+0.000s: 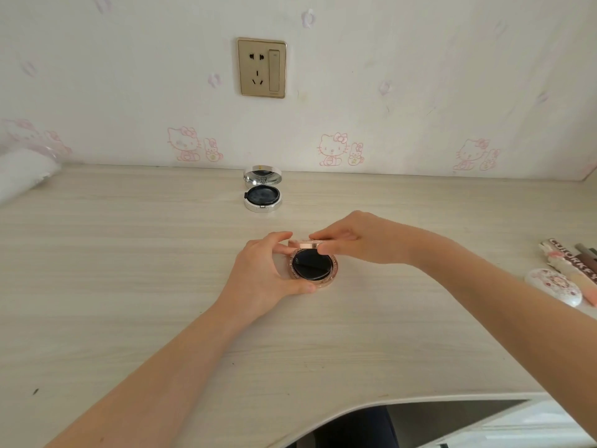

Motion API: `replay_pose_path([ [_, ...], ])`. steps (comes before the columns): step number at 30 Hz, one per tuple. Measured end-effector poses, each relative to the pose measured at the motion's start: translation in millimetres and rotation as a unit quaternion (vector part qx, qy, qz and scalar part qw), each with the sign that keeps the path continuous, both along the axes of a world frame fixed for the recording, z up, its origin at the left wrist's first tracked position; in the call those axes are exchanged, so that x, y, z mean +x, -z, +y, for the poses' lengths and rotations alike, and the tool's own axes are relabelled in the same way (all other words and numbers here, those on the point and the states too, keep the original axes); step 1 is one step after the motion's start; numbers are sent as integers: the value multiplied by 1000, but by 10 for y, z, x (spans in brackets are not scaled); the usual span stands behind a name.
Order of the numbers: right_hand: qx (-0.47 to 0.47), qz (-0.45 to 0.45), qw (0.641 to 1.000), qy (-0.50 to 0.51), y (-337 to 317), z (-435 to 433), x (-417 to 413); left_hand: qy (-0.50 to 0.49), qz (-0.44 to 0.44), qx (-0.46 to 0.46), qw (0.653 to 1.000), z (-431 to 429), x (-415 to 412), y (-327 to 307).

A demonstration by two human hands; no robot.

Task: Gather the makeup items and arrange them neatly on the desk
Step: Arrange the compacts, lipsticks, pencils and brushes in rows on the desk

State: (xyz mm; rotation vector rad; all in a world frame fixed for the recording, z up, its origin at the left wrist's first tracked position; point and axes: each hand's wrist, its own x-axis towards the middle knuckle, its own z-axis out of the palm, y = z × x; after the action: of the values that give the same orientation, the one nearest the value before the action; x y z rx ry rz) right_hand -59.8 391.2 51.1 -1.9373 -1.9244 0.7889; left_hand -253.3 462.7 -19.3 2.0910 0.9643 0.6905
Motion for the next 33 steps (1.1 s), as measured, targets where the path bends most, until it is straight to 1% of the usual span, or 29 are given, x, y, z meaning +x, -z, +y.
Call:
replay_pose_path([
  [4, -23, 13, 999, -20, -76, 54, 20, 0, -8, 5, 1000, 10, 4, 7],
  [7, -26, 22, 999, -13, -110, 87, 30, -2, -15, 0, 1000, 10, 9, 13],
  [17, -25, -5, 999, -27, -58, 89, 20, -7, -20, -4, 1000, 0, 10, 9],
  [23, -25, 4, 999, -20, -47, 50, 3, -6, -14, -2, 1000, -8, 8, 2],
  [25, -27, -2, 1000, -4, -25, 38, 1, -5, -13, -2, 1000, -18, 5, -6],
  [27, -9, -2, 999, 33, 14, -9, -38, -6, -10, 0, 1000, -43, 5, -22],
  [29, 54, 25, 994, 86, 92, -99, -125, -6, -8, 4, 1000, -66, 5, -29],
  [31, 126, 63, 978, 155, 226, -200, -187, -5, -1, 7, 1000, -80, 4, -39],
  [33, 166, 85, 960, 210, 352, -312, -228, -4, 13, 15, 1000, -100, -3, -51],
])
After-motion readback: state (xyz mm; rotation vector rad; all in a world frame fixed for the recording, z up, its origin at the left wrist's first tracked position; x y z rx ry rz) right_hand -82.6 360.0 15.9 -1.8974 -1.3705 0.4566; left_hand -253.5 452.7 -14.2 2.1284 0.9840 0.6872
